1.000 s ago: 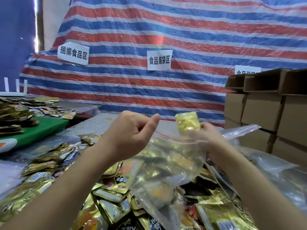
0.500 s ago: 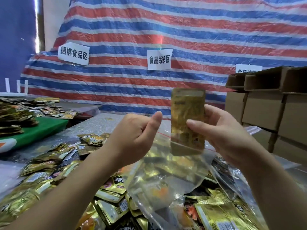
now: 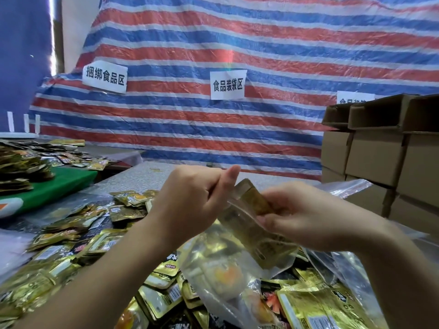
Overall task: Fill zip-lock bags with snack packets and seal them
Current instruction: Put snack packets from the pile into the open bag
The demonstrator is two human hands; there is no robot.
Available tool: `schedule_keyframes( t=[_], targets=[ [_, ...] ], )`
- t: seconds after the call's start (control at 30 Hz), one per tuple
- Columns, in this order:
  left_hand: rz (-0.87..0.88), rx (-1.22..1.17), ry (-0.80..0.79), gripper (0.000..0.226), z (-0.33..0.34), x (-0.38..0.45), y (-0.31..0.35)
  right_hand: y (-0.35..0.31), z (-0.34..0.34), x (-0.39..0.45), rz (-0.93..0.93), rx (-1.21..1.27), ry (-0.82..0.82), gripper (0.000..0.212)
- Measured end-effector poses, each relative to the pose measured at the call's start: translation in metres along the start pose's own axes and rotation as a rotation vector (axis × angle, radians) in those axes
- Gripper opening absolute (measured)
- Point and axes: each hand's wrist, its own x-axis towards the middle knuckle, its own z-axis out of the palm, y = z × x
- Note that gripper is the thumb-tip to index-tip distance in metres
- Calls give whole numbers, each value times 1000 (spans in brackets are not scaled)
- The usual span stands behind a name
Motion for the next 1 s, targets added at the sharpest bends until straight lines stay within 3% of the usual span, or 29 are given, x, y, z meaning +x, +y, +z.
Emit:
schedule_keyframes(
  t=[0.13, 0.23, 0.37, 0.47, 0.53, 0.63, 0.73, 0.83, 1.0],
  targets=[
    [-45, 30, 44, 56, -6, 4, 0, -5, 6, 4, -72, -20, 218, 22],
    [-93, 8, 124, 58, -15, 8, -1, -7, 6, 8, -151, 120, 463, 45],
    [-168, -9, 203, 62, -22, 13, 1, -8, 11, 10, -310, 120, 593, 24],
    [-237, -37, 251, 65, -25, 14, -1, -7, 13, 13, -356, 161, 661, 21],
    [-247, -32, 278, 64, -28, 15, -3, -3, 14, 17, -336, 345, 757, 23],
    [-238, -18, 269, 63, -28, 15, -8, 10, 17, 26, -163, 711, 874, 26],
    [-249, 5, 225, 63, -24, 12, -12, 27, 29, 41, 132, 874, 766, 20],
    [-250, 8, 218, 62, -23, 11, -15, 41, 46, 51, 339, 841, 608, 18],
    [-286, -96, 238, 66, -24, 10, -16, 58, 67, 50, 253, 296, 243, 16]
  ],
)
